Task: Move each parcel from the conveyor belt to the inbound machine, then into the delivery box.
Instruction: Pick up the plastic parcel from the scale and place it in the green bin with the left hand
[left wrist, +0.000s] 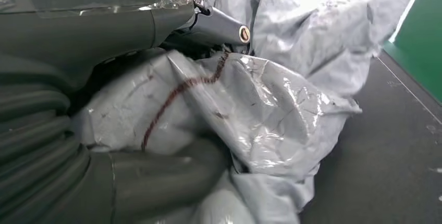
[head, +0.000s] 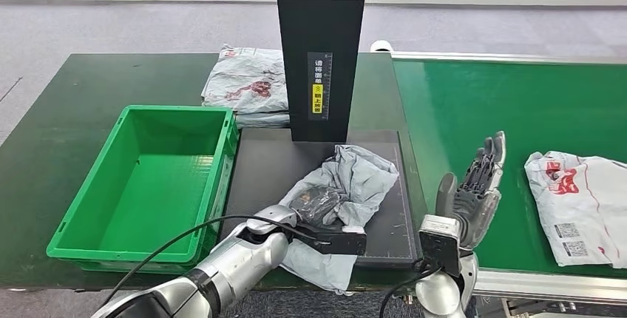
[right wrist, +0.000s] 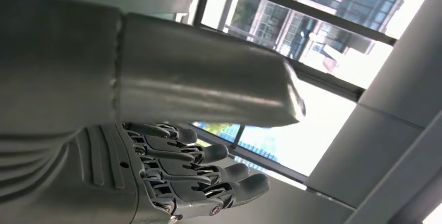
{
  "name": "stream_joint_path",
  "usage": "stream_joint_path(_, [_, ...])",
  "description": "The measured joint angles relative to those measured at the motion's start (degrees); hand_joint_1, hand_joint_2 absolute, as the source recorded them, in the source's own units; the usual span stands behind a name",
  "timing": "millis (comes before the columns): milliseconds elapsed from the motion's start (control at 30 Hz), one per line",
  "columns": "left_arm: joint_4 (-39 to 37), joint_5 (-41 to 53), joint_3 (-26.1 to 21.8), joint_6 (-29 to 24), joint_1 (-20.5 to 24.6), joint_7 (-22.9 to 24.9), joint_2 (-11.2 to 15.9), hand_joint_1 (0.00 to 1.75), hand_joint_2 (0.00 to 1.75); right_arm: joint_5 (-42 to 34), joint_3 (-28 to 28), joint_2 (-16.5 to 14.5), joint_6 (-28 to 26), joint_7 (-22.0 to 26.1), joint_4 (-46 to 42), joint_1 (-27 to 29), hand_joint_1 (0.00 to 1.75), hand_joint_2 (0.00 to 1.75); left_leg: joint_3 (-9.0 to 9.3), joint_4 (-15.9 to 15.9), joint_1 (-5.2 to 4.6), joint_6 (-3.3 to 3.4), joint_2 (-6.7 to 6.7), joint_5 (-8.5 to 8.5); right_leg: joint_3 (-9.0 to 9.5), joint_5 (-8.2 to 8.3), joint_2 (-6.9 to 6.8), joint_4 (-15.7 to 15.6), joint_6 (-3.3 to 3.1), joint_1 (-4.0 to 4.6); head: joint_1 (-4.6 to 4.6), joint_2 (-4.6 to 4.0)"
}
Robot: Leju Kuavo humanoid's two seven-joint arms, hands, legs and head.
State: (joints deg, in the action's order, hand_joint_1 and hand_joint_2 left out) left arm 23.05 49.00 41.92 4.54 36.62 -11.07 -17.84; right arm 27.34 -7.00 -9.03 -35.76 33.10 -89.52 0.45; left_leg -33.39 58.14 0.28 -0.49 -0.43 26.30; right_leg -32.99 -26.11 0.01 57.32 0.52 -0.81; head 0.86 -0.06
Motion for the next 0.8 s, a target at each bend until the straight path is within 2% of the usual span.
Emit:
stream_joint_path(333, [-0.8,1.0,0.9,2.1,1.2,0.3,0.0,1.75,1.75,0.8,0.3,-0.6,-0.4,-0.2,-2.8,0.7,0.0,1.75,0.64,0.0,-0.01,0.04,0.0,0.14,0.5,-0.16,-0.01,0.0,0.0,0.0,0.01,0.0])
stream_joint_path(433, [-0.9,2.4,1.1,-0.4,1.9,1.1,-0.1,1.75,1.75,1.6,0.3,-0.9,-1.1,-0.7,-2.9,1.0,0.0,1.75,0.74,0.0,-0.01,0.04,0.0,0.11,0.52,-0.15,-0.01,0.0,0.0,-0.01,0.01,-0.01])
stream_joint_path(500, [-0.8,3.3,0.9,-5.8,2.2,1.2,-0.1,1.75,1.75,2.2,0.4,-1.1,-1.2,-1.1,-3.4,1.4,0.0,1.75,0.69,0.0,-0.02,0.04,0.02,0.1,0.44,-0.13,0.01,0.0,-0.01,-0.01,0.0,-0.01])
stream_joint_path(567, [-0.1,3.7,0.1,-13.5,2.4,1.0,0.3,1.75,1.75,2.7,0.5,-1.4,-1.0,-1.5,-4.4,2.0,0.0,1.75,0.55,0.0,-0.03,-0.02,0.05,0.01,0.23,0.0,0.07,0.0,-0.02,-0.02,0.0,0.0])
stream_joint_path(667, [4.1,5.4,-4.2,-26.2,3.3,1.3,2.1,1.75,1.75,3.5,1.3,-2.2,-0.1,-2.1,-6.3,2.8,0.0,1.75,0.09,0.0,-0.02,-0.07,0.07,-0.3,-0.28,0.24,0.12,0.1,-0.05,-0.01,0.01,0.01])
stream_joint_path(733, [8.6,9.8,-7.9,-32.5,4.2,3.8,3.8,1.75,1.75,3.9,1.9,-2.7,0.3,-2.3,-6.9,3.0,0.0,1.75,-0.13,0.0,-0.02,-0.09,0.07,-0.43,-0.49,0.33,0.11,0.1,-0.1,0.0,0.0,0.0])
stream_joint_path(800, [13.4,17.0,-11.3,-35.9,4.8,8.3,5.6,1.75,1.75,4.6,2.3,-3.4,0.4,-2.6,-7.1,2.9,0.0,1.75,-0.18,0.0,-0.01,-0.12,0.09,-0.46,-0.57,0.36,0.14,0.1,-0.14,0.01,0.0,-0.01])
